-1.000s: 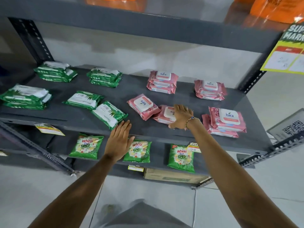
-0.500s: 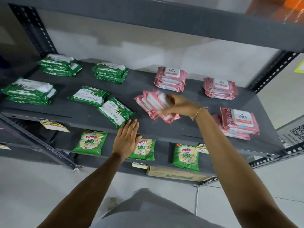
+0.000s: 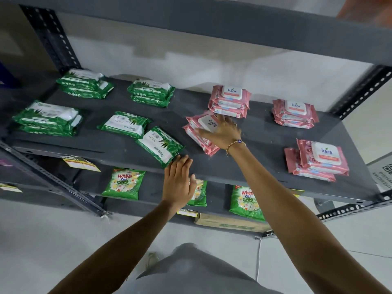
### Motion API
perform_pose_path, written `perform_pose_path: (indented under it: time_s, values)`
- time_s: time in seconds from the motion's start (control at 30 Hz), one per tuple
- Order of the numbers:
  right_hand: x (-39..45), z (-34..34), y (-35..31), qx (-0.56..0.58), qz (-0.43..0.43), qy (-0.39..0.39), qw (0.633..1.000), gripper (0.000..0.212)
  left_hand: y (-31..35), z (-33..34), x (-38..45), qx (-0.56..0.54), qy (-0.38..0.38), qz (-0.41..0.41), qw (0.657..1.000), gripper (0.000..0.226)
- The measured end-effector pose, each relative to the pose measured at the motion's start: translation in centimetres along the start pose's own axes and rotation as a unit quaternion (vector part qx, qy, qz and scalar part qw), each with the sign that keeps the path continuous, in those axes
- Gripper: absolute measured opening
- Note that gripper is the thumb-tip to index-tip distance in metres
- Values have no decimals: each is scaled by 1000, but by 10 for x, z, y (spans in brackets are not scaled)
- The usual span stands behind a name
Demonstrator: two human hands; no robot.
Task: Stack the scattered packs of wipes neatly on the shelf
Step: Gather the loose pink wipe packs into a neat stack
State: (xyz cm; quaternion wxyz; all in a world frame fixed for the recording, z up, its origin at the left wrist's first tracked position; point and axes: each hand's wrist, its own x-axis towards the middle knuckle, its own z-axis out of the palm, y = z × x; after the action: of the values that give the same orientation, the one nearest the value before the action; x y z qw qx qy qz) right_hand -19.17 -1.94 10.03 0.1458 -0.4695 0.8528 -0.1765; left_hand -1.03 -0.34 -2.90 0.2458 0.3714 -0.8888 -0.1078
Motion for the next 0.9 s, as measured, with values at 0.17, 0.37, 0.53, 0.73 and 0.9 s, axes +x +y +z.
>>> perform_pose_path:
  time_s: [0.17, 0.37, 0.53, 0.73, 0.9]
  values:
    - [10, -29, 16, 195, 16, -37, 980, 50, 66, -22, 23, -302, 13, -141, 943, 53]
    - [-1, -34, 39, 341, 148, -192, 908, 40, 85, -47, 112, -430, 0, -346, 834, 56]
    - [-34, -21, 44, 446, 197, -185, 853, 58, 61, -56, 149, -360, -122, -332, 863, 58]
    - [-46, -8, 52, 418, 242, -108, 869, 76, 51, -65, 150, -288, -187, -179, 922, 71]
    - [-13, -42, 62, 266, 173, -62, 946, 95, 96, -52, 93, -401, 2, -362, 841, 83]
